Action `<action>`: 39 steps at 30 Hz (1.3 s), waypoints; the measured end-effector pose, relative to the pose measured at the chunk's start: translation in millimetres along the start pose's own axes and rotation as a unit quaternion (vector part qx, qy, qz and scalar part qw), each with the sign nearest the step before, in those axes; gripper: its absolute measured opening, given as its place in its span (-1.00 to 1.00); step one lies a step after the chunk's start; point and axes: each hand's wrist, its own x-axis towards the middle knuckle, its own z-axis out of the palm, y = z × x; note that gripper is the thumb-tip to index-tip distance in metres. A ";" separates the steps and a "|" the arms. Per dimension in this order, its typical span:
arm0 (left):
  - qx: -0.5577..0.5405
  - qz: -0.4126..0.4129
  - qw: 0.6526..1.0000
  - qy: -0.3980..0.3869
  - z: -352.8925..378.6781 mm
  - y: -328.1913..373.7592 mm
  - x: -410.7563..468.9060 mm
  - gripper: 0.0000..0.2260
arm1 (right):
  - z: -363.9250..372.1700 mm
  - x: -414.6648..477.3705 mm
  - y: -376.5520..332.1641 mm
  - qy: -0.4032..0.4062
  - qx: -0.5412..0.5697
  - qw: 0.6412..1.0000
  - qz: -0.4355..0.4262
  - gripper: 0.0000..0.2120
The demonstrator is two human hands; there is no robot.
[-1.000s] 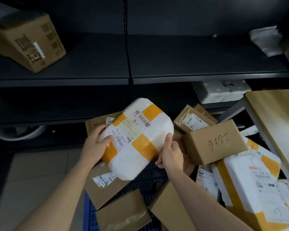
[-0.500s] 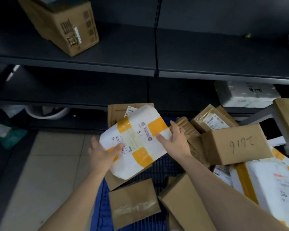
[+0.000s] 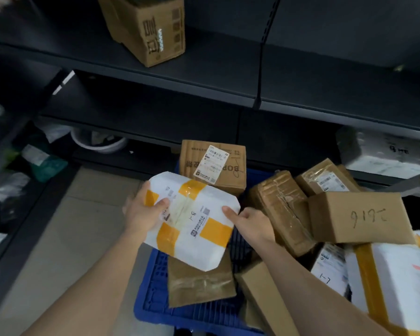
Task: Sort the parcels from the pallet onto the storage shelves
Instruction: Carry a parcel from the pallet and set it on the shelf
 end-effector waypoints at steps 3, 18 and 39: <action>-0.032 -0.031 0.998 0.054 5.4 -11.1 -23.0 -0.12 | 9.8 0.7 8.9 0.014 -0.012 0.999 -0.040 -0.32; -0.406 -0.179 0.893 0.068 47.2 -77.8 -113.9 -0.47 | 46.0 -12.6 18.4 -0.014 -0.059 0.992 -0.114 -0.43; -0.472 -0.069 0.830 0.289 -82.2 -198.6 -300.3 -0.50 | 160.3 -220.4 -46.9 -0.168 0.045 0.924 -0.340 -0.35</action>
